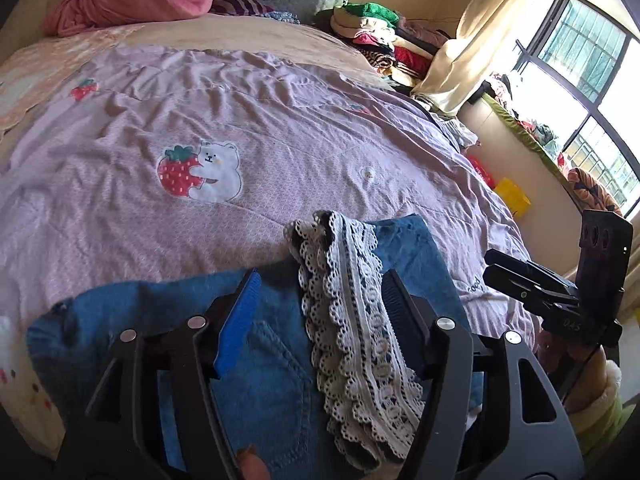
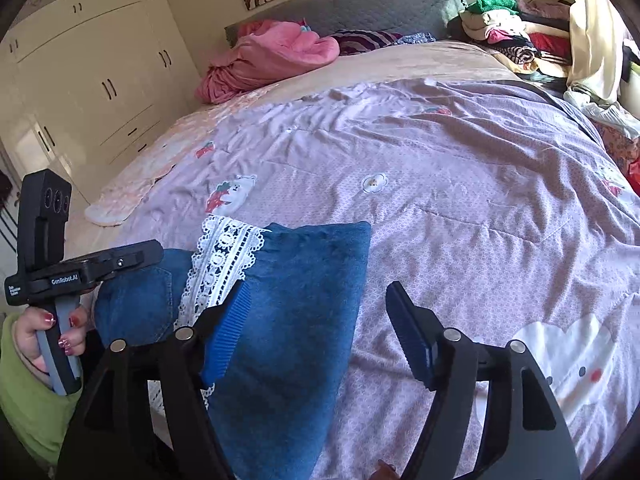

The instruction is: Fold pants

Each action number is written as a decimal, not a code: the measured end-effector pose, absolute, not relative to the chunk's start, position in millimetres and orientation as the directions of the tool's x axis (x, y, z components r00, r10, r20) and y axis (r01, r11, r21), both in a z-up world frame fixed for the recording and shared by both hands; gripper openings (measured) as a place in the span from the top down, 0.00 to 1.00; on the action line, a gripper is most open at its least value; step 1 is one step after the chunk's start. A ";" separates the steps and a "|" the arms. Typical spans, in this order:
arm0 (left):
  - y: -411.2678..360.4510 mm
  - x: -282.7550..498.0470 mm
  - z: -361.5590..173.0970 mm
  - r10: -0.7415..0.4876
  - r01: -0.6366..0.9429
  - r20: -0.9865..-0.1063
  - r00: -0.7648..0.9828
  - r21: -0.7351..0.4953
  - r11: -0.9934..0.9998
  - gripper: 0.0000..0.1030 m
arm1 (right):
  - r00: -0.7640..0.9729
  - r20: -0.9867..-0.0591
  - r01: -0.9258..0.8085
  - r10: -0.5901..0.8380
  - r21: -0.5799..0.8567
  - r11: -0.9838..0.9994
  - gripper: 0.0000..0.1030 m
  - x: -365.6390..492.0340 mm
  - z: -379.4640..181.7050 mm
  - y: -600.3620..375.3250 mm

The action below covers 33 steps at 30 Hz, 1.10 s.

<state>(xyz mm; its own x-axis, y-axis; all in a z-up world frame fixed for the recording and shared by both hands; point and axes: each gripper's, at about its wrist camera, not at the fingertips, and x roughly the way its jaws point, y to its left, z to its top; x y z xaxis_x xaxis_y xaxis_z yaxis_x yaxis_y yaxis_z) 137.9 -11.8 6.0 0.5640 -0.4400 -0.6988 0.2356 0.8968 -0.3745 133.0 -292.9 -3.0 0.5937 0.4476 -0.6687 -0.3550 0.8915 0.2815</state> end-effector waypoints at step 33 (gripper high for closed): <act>-47.8 54.5 -41.8 -0.390 0.205 -0.803 0.451 -0.332 0.921 0.95 | 0.521 -0.720 -0.403 0.458 0.265 0.876 0.24 51.6 -34.7 -283.7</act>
